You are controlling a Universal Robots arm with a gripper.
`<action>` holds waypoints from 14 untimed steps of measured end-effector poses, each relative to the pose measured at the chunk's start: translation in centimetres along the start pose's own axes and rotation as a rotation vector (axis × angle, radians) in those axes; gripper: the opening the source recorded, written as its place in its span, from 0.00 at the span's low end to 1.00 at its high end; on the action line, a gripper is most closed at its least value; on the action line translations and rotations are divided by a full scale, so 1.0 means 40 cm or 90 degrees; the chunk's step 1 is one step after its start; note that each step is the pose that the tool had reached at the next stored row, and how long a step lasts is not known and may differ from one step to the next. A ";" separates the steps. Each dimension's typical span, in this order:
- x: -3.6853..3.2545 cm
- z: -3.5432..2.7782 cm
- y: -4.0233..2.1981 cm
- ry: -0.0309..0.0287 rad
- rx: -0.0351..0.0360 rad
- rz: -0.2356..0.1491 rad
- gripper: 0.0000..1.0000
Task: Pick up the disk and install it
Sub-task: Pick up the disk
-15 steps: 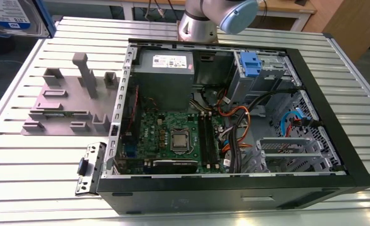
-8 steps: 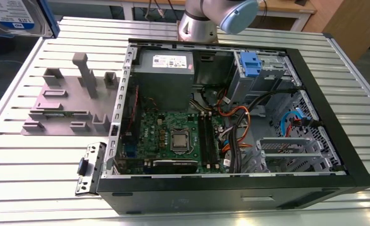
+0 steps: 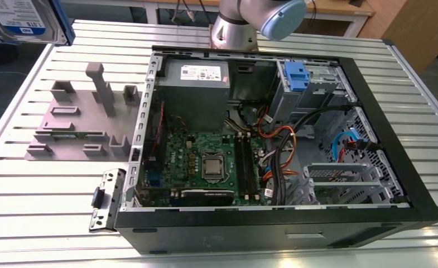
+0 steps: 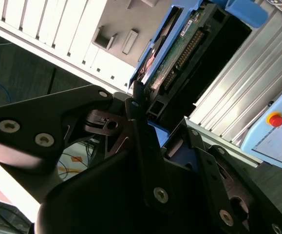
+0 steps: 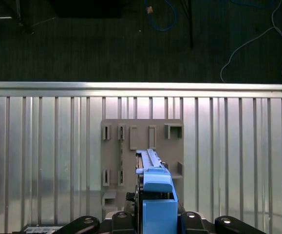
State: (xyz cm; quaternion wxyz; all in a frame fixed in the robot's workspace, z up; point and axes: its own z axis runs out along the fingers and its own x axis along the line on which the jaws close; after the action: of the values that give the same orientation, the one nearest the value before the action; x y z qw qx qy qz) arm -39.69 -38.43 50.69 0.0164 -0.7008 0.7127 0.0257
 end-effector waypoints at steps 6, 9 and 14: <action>0.000 0.000 -0.011 0.0000 0.0000 0.000 0.36; 0.000 0.000 -0.016 0.0000 0.0000 0.000 0.36; 0.000 0.000 -0.026 0.0000 0.0000 0.000 0.36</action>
State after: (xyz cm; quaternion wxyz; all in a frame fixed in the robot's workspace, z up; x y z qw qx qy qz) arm -38.64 -38.43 50.69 0.0164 -0.7008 0.7127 0.0257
